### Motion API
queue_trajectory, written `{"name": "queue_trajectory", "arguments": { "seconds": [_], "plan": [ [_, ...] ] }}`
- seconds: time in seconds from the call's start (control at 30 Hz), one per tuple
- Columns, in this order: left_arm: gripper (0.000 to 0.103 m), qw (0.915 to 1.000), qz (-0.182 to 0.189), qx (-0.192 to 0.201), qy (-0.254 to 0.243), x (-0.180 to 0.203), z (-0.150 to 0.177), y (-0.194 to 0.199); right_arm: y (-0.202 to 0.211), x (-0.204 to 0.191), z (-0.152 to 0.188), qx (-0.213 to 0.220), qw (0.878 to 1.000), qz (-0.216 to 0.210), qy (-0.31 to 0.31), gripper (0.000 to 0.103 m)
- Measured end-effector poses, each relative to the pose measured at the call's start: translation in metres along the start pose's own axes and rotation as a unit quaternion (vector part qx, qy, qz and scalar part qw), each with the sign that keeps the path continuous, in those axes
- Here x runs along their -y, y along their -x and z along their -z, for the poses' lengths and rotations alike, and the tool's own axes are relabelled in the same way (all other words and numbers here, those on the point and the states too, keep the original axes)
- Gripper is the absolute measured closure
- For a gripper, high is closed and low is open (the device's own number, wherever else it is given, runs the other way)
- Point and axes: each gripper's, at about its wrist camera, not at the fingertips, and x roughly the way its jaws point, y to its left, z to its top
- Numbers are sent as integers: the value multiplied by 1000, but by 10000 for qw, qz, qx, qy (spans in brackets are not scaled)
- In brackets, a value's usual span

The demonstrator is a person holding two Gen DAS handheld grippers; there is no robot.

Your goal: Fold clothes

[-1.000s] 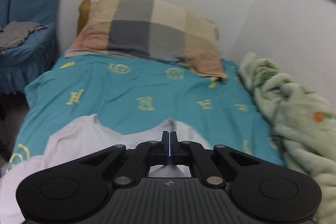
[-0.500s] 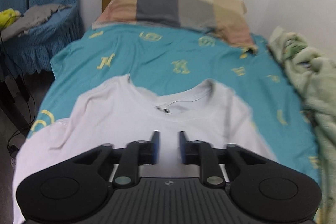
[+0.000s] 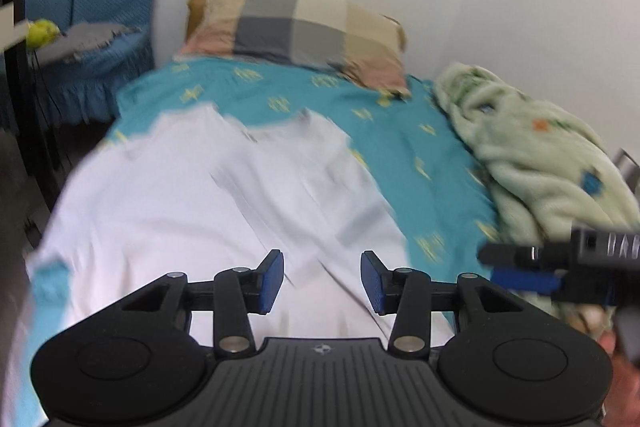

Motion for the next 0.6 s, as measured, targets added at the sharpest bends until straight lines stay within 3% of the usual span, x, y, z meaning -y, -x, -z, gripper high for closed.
{"name": "queue_trajectory", "arguments": {
  "seconds": [0.13,0.23,0.37,0.5,0.6],
  "plan": [
    [61,9989,429,-164,62,33,58,21,52,-1,28,192,9997,152,38,41],
    [62,9965,785,-248,-122,63,97,33,88,12,52,651,9970,324,-254,41],
    [66,9908,1126,-412,-624,111,143,42,122,33,68,1432,9833,850,-730,41],
    [67,9834,1196,-454,-1285,149,173,40,137,45,68,1904,9727,774,-1079,41],
    [67,9796,1052,-562,-1615,167,186,28,129,51,66,1788,9748,756,-1098,41]
  ]
}}
